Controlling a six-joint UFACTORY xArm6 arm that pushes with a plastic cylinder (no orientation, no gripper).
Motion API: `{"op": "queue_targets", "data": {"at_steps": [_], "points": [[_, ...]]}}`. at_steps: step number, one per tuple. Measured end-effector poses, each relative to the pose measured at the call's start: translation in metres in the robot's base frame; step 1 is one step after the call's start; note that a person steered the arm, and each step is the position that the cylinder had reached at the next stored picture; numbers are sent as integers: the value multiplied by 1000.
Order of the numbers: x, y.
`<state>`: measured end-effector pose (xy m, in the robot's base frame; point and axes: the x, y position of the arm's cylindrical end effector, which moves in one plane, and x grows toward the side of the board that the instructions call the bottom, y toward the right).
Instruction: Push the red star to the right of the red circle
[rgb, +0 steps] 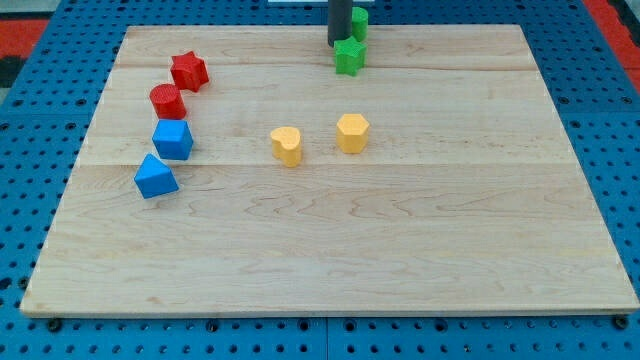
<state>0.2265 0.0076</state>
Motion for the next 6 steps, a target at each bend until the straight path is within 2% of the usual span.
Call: {"op": "queue_targets", "data": {"at_steps": [1,2,3,5,6], "points": [[4,-59],[4,-168],[30,-215],[77,-153],[102,-174]]}}
